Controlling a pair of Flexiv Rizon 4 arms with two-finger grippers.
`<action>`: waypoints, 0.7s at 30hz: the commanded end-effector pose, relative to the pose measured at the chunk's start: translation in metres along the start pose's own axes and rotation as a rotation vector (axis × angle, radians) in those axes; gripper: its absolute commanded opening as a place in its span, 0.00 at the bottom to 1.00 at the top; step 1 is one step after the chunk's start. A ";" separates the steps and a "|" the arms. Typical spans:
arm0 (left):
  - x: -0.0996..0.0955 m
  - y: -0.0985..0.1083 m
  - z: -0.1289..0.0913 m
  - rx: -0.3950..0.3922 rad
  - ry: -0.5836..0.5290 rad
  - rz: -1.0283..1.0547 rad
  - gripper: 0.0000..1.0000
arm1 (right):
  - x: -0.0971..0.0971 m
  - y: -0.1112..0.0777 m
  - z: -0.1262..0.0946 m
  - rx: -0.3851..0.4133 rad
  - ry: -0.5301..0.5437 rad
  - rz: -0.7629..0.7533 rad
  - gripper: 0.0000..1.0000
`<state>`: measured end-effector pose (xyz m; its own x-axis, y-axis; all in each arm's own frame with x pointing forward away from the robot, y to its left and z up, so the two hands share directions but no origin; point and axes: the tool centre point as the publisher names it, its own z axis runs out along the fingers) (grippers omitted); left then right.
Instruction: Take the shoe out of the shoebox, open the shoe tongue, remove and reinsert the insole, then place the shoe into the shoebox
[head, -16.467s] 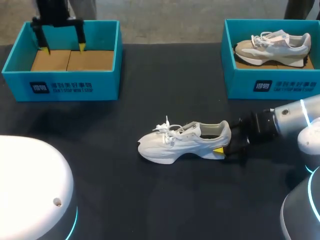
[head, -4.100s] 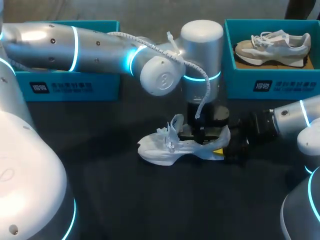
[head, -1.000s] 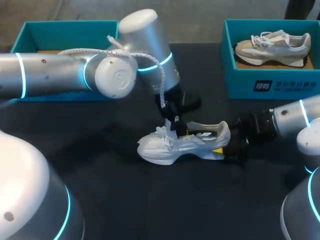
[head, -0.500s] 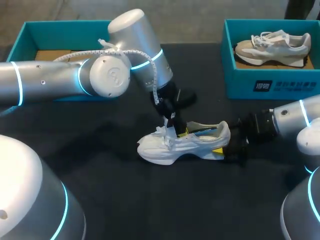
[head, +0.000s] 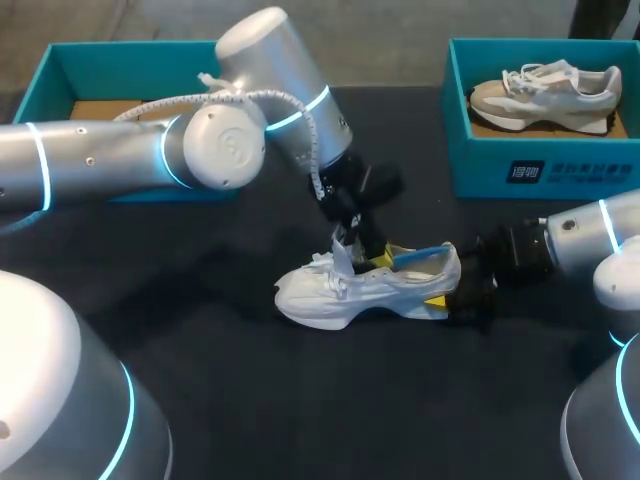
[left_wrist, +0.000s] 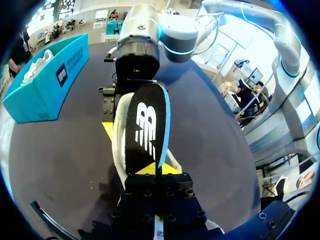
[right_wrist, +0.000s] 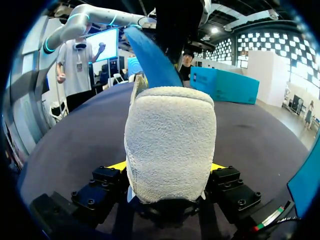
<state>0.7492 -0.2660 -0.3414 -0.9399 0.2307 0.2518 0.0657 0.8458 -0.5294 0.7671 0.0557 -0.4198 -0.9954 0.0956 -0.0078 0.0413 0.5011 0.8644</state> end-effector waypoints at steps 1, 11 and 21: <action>-0.002 -0.008 0.002 0.006 0.004 0.010 0.00 | 0.000 0.000 0.002 0.006 -0.001 0.001 0.00; 0.000 -0.027 0.002 0.029 0.005 0.051 0.00 | 0.000 0.000 0.002 0.006 -0.001 0.001 0.00; 0.006 -0.027 0.003 0.012 -0.001 0.062 0.41 | 0.000 0.000 0.002 0.006 -0.001 0.001 0.00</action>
<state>0.7425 -0.2905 -0.3290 -0.9320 0.2862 0.2223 0.1187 0.8208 -0.5588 0.7672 0.0557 -0.4198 -0.9954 0.0956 -0.0079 0.0413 0.5011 0.8644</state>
